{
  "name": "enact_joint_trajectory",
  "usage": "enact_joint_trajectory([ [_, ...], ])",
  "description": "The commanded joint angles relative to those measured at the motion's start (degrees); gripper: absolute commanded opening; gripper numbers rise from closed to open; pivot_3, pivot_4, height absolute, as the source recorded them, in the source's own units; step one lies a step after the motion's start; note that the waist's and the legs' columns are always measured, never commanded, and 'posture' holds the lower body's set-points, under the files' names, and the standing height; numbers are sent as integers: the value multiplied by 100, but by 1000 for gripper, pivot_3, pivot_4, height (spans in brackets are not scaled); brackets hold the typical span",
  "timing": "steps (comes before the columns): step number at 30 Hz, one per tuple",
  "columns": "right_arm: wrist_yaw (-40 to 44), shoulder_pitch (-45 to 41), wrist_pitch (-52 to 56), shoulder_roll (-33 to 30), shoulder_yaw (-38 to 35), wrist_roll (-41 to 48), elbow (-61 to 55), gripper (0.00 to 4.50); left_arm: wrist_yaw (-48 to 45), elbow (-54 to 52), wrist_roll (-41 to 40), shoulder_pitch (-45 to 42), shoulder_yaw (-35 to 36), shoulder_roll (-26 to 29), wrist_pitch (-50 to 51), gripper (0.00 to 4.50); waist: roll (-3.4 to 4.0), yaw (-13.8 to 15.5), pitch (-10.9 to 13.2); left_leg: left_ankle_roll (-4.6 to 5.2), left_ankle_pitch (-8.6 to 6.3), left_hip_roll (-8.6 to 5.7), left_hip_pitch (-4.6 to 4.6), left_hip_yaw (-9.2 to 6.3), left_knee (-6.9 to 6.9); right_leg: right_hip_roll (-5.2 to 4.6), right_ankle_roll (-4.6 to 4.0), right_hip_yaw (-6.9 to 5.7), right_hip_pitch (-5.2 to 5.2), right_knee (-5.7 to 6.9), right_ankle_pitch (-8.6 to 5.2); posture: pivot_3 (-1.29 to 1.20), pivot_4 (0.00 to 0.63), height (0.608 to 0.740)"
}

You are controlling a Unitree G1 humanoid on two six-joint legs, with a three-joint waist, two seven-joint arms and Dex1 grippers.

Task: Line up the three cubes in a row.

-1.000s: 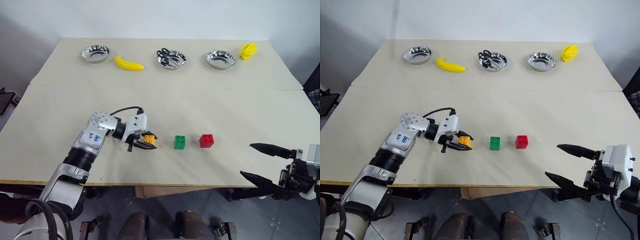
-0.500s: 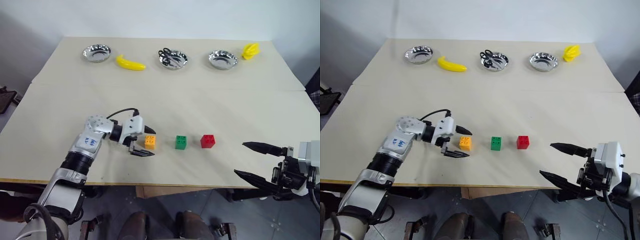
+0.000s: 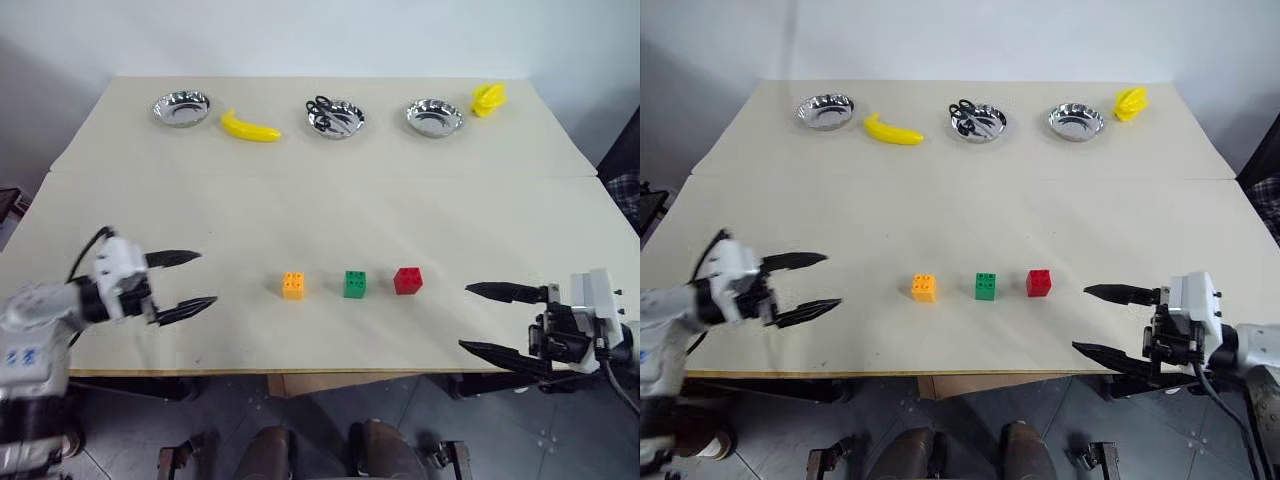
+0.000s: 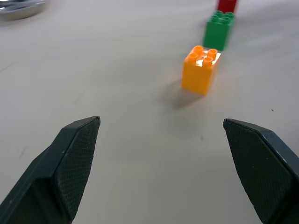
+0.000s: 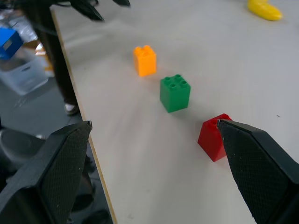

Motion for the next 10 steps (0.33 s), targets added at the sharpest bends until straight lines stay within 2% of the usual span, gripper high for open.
enact_joint_trajectory([
  [1,274,-118,-394,-57,21,-162,271,4500,239,-509,-223,487,544,19,-31,4487,0,58,0,1,0,-2,2,-2,0,-3,0,-2,4,1,0,0,150,740],
  [5,504,-235,-698,-98,71,-339,662,4500,340,-712,-154,1023,715,48,-141,4487,1,108,0,3,-2,-3,6,-1,1,-4,-1,-2,10,-8,-1,0,150,740],
  [10,592,-325,-790,-113,71,-390,871,4500,394,-756,-250,1073,709,47,-155,4487,1,108,-1,2,-2,-2,7,-2,-1,-4,-4,-2,9,-8,-2,0,150,740],
])
